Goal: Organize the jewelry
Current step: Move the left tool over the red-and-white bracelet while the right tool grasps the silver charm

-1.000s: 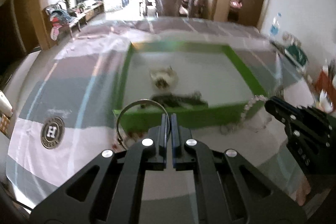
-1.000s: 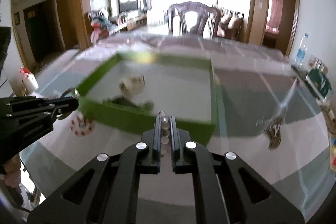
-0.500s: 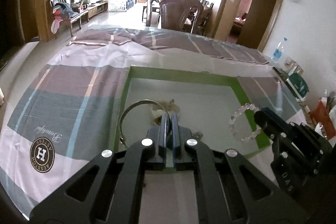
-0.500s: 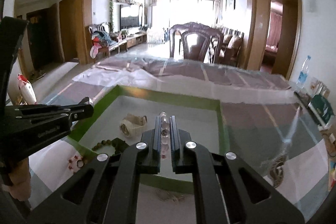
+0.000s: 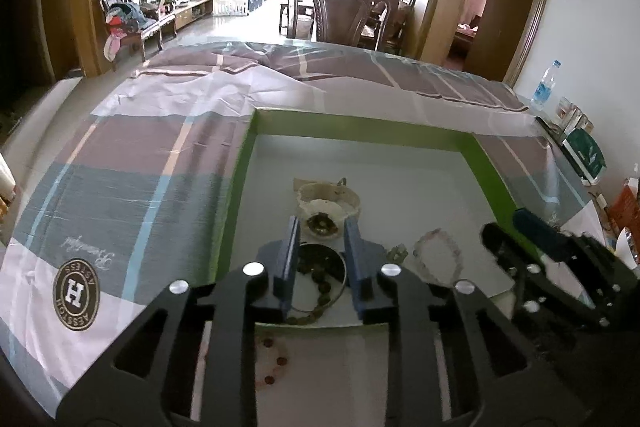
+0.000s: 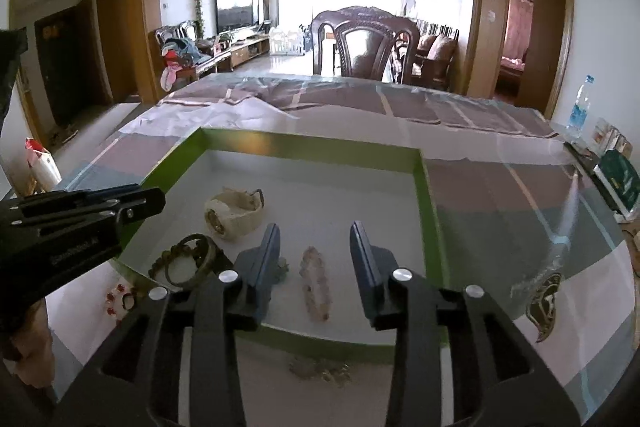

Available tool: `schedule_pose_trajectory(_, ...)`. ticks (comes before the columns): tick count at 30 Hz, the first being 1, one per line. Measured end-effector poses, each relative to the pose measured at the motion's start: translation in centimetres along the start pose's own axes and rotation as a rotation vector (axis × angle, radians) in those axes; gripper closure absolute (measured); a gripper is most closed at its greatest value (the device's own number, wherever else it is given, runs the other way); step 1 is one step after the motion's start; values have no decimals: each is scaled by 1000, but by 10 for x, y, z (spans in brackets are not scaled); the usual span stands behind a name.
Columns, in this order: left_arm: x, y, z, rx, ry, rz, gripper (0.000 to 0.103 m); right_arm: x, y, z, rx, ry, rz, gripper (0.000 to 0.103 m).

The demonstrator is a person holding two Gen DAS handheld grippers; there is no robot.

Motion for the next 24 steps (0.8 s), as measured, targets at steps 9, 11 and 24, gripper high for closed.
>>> schedule_pose_trajectory(9, -39, 41, -51, 22, -195, 28, 57, 45, 38, -35, -72, 4, 83, 66)
schedule_pose_trajectory(11, -51, 58, -47, -19, -206, 11, 57, 57, 54, -28, -127, 4, 114, 66)
schedule_pose_trajectory(24, -45, 107, 15, -215, -128, 15, 58, 61, 87, 19, -230, 18, 158, 66)
Point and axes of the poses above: each gripper's, at about its wrist camera, not at the fingertips, and z roughly the way its jaws point, x to its right, y to its underside, the point moved 8 cm from there along z, roughly the way its jaws point, and after that the axes turned 14 degrees about z, right-handed, at the moved point
